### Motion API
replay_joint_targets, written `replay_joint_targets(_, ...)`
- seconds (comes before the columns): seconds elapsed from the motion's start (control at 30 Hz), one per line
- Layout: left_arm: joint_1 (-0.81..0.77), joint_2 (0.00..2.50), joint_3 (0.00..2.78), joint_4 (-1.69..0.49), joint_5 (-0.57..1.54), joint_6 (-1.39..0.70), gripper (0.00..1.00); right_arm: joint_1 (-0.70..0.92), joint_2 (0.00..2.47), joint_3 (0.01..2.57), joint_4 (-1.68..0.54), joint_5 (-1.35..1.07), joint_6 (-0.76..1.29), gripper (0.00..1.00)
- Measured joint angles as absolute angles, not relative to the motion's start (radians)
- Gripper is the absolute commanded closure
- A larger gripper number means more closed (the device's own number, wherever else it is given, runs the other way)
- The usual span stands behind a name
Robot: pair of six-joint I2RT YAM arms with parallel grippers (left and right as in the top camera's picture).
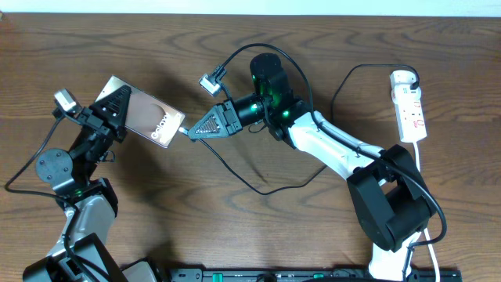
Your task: Plug charger to phone and switch on socket
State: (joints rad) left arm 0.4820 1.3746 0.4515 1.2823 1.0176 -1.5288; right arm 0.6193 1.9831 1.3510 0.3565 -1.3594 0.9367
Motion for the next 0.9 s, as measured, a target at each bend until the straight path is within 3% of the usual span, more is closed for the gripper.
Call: replay_joint_targets(0.9,0.482,1.375,0.449,1.283,0.988,-1.544,0.93,0.625,1.983,1.351,0.357,-1.324,0.958,0.99)
